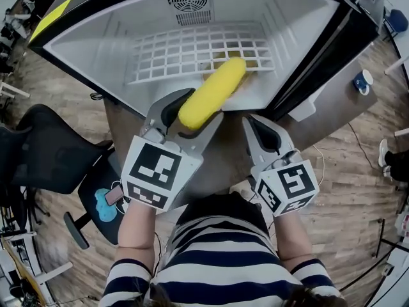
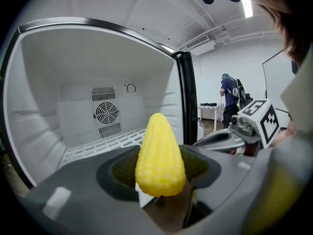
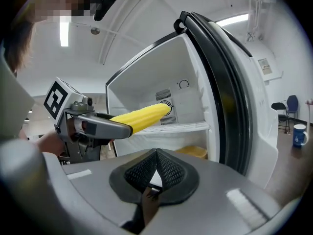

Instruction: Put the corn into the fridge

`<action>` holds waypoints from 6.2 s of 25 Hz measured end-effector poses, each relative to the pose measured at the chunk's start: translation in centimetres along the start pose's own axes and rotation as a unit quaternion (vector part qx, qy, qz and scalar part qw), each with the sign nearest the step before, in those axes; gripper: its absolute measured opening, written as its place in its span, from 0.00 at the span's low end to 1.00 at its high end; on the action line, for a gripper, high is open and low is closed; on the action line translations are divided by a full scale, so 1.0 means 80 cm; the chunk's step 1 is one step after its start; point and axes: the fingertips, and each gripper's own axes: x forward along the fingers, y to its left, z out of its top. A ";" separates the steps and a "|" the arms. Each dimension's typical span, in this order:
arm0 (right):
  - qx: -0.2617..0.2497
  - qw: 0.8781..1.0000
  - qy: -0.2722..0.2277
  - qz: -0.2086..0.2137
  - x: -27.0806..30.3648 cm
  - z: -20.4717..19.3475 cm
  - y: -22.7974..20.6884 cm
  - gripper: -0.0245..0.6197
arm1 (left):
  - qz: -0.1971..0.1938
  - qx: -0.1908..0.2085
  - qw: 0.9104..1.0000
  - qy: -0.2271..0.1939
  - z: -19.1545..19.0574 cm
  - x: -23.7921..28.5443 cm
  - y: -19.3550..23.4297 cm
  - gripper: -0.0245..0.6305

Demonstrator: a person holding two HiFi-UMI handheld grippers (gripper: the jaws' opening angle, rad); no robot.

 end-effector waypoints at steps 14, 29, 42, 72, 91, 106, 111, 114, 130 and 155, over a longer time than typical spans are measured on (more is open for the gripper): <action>-0.020 1.000 0.005 0.021 0.028 0.001 -0.023 0.03 | 0.041 0.012 0.999 0.003 0.042 0.033 0.066 0.04; -0.015 0.999 0.031 0.041 0.041 -0.033 -0.025 0.03 | 0.047 0.030 0.998 0.030 0.057 0.095 0.093 0.04; -0.004 0.998 0.045 0.047 0.037 -0.054 -0.038 0.03 | 0.036 0.040 0.998 0.027 0.070 0.136 0.075 0.04; -0.018 0.996 0.062 0.056 0.042 -0.064 -0.033 0.03 | 0.009 0.110 0.990 0.087 0.039 0.147 0.072 0.04; -0.019 0.997 0.059 0.043 0.034 -0.061 -0.036 0.03 | 0.026 0.133 0.988 0.071 0.036 0.141 0.076 0.04; -0.016 0.998 0.055 0.018 0.031 -0.054 -0.014 0.03 | 0.060 0.045 0.996 -0.050 0.053 0.066 0.094 0.04; -0.023 0.998 0.053 0.003 0.026 -0.049 -0.010 0.03 | 0.084 0.016 0.994 -0.071 0.037 0.039 0.106 0.04; -0.025 0.998 0.050 -0.004 0.023 -0.045 -0.010 0.03 | 0.097 0.003 0.992 -0.076 0.027 0.022 0.109 0.04; -0.022 0.999 0.043 -0.018 0.006 -0.040 0.003 0.03 | 0.140 -0.107 0.976 -0.124 -0.034 -0.064 0.080 0.04; -0.015 0.998 0.053 -0.029 -0.003 -0.053 0.026 0.02 | 0.173 -0.169 0.969 -0.050 -0.161 -0.113 0.059 0.04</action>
